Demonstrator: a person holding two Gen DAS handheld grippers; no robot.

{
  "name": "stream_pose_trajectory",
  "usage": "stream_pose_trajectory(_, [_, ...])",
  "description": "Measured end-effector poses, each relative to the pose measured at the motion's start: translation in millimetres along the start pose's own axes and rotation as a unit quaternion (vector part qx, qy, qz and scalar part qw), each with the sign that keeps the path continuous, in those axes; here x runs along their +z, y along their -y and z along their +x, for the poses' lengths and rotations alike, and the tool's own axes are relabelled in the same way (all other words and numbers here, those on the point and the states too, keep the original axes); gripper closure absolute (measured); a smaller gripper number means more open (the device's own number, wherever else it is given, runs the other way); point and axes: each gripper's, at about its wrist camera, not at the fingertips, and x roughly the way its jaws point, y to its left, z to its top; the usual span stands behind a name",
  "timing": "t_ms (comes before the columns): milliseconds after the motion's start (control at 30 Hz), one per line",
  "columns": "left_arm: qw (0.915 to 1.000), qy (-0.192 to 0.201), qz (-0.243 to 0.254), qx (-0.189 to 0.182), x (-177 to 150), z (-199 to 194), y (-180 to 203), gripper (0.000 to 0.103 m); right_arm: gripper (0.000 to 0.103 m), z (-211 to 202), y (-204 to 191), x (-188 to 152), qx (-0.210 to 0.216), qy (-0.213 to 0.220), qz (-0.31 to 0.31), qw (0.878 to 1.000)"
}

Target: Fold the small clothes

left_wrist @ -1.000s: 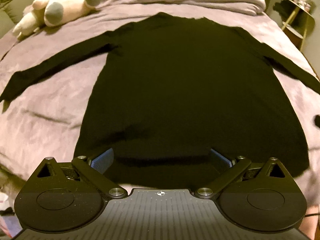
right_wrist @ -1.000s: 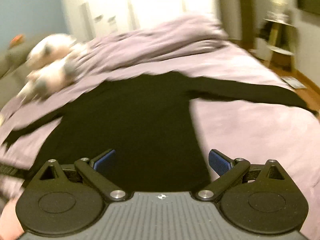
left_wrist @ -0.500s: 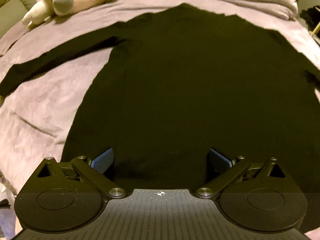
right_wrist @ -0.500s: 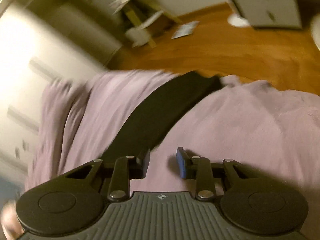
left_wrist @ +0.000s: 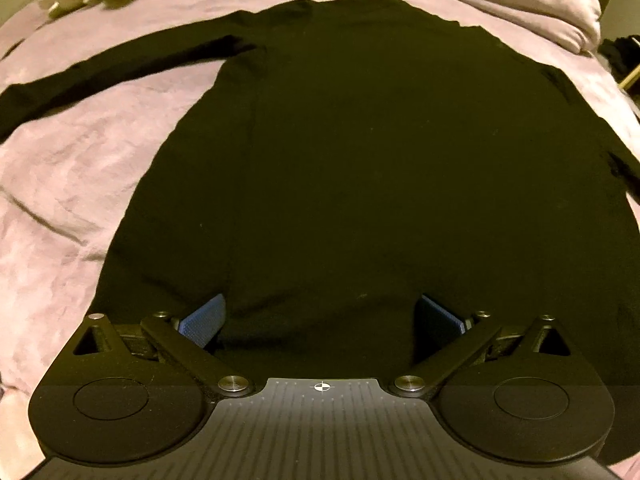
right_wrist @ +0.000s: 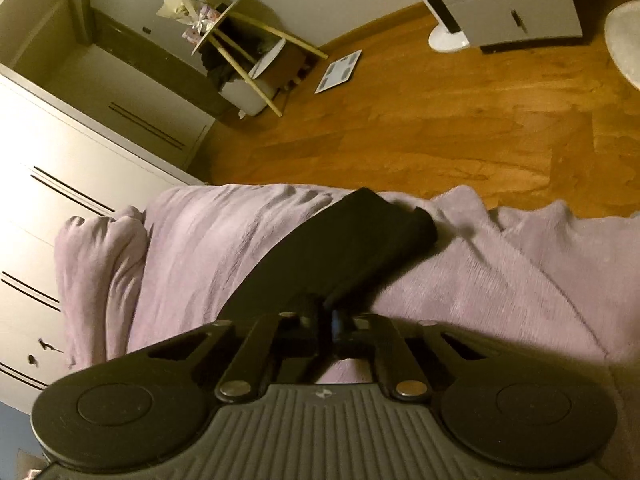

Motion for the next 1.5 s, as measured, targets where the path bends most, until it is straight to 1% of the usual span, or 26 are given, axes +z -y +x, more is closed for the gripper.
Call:
stream_pose_trajectory(33, [1.0000,-0.003,0.004,-0.001,1,0,1,0.000,0.100,-7,-9,-3,-0.015,0.005,-0.026,1.000])
stream_pose_trajectory(100, [0.9999,-0.009,0.007,0.000,4,-2,2,0.000,0.100,-16,-44,-11,-0.038,0.031,-0.118,0.992])
stream_pose_trajectory(167, [0.9999,-0.011,0.006,-0.001,9,-5,3,0.000,0.100,-30,-98,-35,-0.018,0.061,-0.243,0.968])
stream_pose_trajectory(200, [0.9999,-0.008,0.009,-0.008,12,-8,3,0.000,0.100,-37,-119,-47,-0.003,0.068,-0.286,0.956])
stream_pose_trajectory(267, [0.9995,0.004,0.013,-0.028,20,-15,5,0.000,0.100,-57,-169,-89,0.055,0.077,-0.382,0.919])
stream_pose_trajectory(367, [0.9968,0.031,0.020,-0.071,36,-27,10,0.000,0.099,-86,-228,-176,0.156,0.062,-0.520,0.837])
stream_pose_trajectory(433, [0.9942,0.049,0.027,-0.092,51,-31,14,0.000,0.080,-97,-248,-232,0.204,0.012,-0.587,0.783])
stream_pose_trajectory(467, [0.9922,0.057,0.028,-0.107,58,-32,17,0.000,0.060,-98,-252,-253,0.215,-0.020,-0.607,0.765])
stream_pose_trajectory(500, [0.9901,0.062,0.028,-0.123,64,-31,20,0.000,0.056,-100,-252,-275,0.225,-0.049,-0.621,0.749])
stream_pose_trajectory(533, [0.9871,0.064,0.028,-0.144,72,-29,23,0.000,0.056,-101,-248,-294,0.233,-0.070,-0.627,0.740])
stream_pose_trajectory(567, [0.9838,0.063,0.029,-0.165,78,-26,28,0.000,0.056,-102,-244,-306,0.231,-0.085,-0.630,0.737])
stream_pose_trajectory(633, [0.9747,0.049,0.031,-0.216,92,-11,37,0.000,0.057,-96,-231,-319,0.205,-0.109,-0.620,0.749])
stream_pose_trajectory(733, [0.9653,0.020,0.016,-0.260,114,23,49,0.001,0.057,-92,-209,-312,0.172,-0.141,-0.575,0.787])
stream_pose_trajectory(767, [0.9629,0.008,-0.001,-0.270,122,36,53,0.006,0.057,-92,-201,-307,0.161,-0.149,-0.557,0.801])
stream_pose_trajectory(800, [0.9603,-0.003,-0.015,-0.279,127,46,56,0.013,0.057,-96,-194,-302,0.154,-0.156,-0.543,0.811])
stream_pose_trajectory(833, [0.9573,-0.018,-0.030,-0.287,132,57,60,0.016,0.057,-97,-188,-298,0.149,-0.161,-0.529,0.819])
stream_pose_trajectory(900, [0.9537,-0.040,-0.053,-0.293,142,78,64,0.019,0.057,-100,-167,-288,0.141,-0.172,-0.504,0.835])
stream_pose_trajectory(1033, [0.9471,-0.046,-0.068,-0.310,155,92,75,0.020,0.057,-102,-156,-281,0.130,-0.182,-0.467,0.855])
stream_pose_trajectory(1067, [0.9449,-0.051,-0.071,-0.315,157,95,77,0.024,0.057,-103,-153,-277,0.131,-0.188,-0.450,0.863])
stream_pose_trajectory(1133, [0.9412,-0.060,-0.079,-0.323,160,102,78,0.032,0.057,-101,-147,-273,0.136,-0.194,-0.425,0.874])
stream_pose_trajectory(1233, [0.9361,-0.076,-0.105,-0.327,164,116,79,0.046,0.056,-101,-144,-270,0.146,-0.196,-0.410,0.879])
stream_pose_trajectory(1333, [0.9370,-0.080,-0.116,-0.320,169,122,80,0.072,0.056,-100,-148,-270,0.152,-0.195,-0.403,0.881])
stream_pose_trajectory(1367, [0.9360,-0.081,-0.116,-0.322,170,123,80,0.099,0.056,-101,-149,-270,0.154,-0.194,-0.400,0.883])
stream_pose_trajectory(1400, [0.9347,-0.086,-0.118,-0.324,171,124,81,0.098,0.056,-100,-151,-267,0.156,-0.194,-0.395,0.884])
stream_pose_trajectory(1433, [0.9365,-0.082,-0.116,-0.321,173,123,83,0.098,0.056,-101,-152,-265,0.157,-0.194,-0.389,0.887])
stream_pose_trajectory(1500, [0.9431,-0.061,-0.088,-0.315,178,114,89,0.098,0.056,-100,-154,-262,0.156,-0.193,-0.380,0.891])
